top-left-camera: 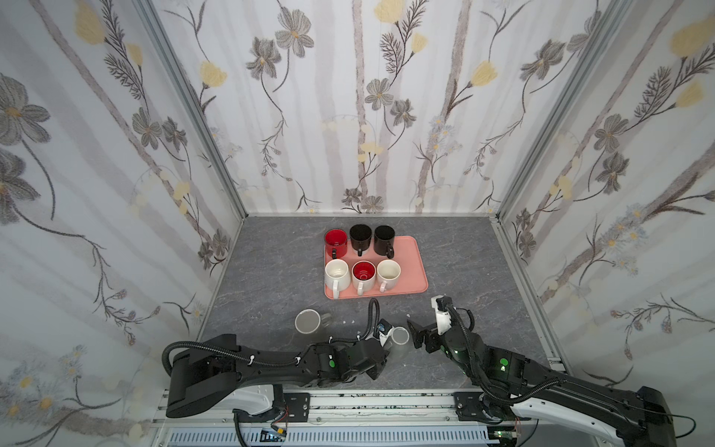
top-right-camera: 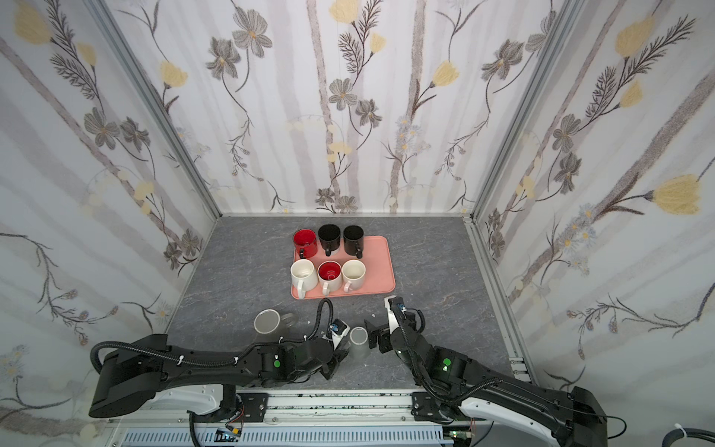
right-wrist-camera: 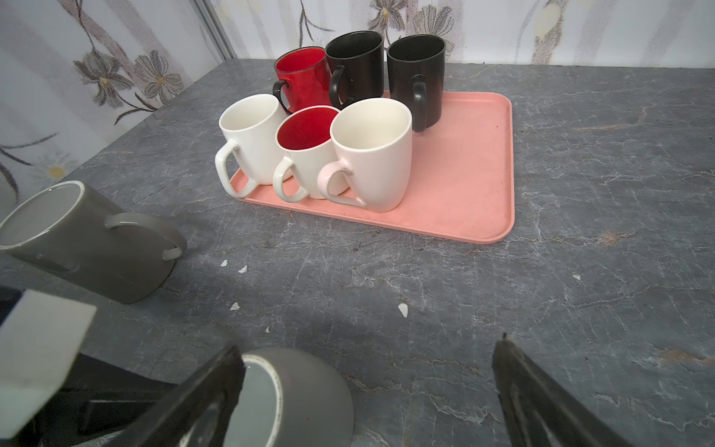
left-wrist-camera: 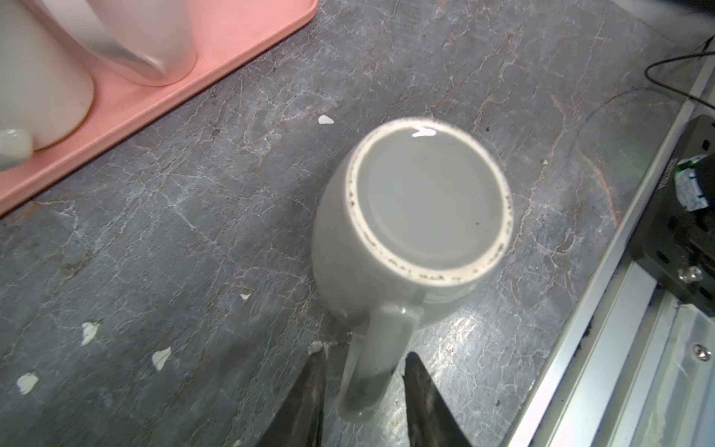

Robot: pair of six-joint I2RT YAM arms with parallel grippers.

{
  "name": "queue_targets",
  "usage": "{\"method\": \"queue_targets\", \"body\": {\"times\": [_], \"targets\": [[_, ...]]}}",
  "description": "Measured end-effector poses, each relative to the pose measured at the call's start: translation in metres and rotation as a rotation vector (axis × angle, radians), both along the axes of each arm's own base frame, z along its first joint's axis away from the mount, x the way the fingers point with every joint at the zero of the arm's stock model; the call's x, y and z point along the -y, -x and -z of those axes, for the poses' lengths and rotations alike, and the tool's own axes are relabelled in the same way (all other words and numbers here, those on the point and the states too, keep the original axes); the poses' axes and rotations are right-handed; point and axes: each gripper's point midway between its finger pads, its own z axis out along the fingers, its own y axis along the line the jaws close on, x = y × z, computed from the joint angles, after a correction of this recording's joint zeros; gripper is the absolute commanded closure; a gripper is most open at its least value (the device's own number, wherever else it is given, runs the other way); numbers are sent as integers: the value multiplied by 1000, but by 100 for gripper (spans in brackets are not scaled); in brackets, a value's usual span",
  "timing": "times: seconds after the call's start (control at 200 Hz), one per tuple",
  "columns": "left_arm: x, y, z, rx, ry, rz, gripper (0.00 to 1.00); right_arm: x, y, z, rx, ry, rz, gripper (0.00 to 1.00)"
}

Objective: Turn the mug right side up

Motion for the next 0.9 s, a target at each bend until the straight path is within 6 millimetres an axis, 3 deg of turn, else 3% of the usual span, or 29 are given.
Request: {"method": "queue_targets", "body": {"times": [0.46, 0.899], "targets": [[3, -5, 10, 26, -58, 1, 76, 2, 0, 0, 0, -8, 5, 0], [2, -9, 8, 70, -75, -2, 100, -1, 2, 3, -15, -16, -10, 0]]}}
